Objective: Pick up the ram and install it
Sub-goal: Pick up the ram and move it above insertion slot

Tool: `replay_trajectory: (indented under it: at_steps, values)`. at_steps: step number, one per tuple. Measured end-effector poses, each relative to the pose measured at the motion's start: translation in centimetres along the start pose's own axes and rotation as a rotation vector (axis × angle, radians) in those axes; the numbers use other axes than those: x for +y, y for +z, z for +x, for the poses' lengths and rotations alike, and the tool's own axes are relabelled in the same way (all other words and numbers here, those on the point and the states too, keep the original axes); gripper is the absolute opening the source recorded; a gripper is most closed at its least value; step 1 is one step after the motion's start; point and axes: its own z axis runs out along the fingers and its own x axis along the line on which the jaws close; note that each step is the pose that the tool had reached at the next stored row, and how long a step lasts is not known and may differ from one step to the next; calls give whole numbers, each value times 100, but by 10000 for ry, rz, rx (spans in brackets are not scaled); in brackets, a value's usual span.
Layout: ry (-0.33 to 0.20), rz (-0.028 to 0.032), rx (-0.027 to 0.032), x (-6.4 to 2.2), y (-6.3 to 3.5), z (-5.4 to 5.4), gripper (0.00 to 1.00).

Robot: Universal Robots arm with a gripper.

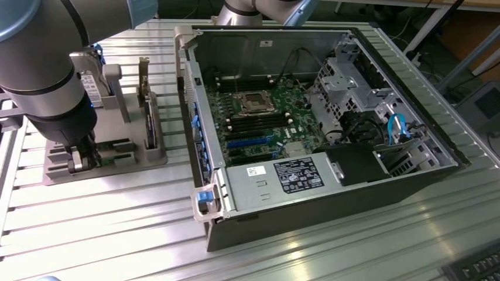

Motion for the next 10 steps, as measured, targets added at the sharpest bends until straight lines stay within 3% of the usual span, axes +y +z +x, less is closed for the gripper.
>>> replay_trajectory:
  at_steps: [7, 10]
  values:
    - [-1, -1, -56, -1, -55, 2, 14]
    - [-3, -6, -126, -1, -110, 4, 14]
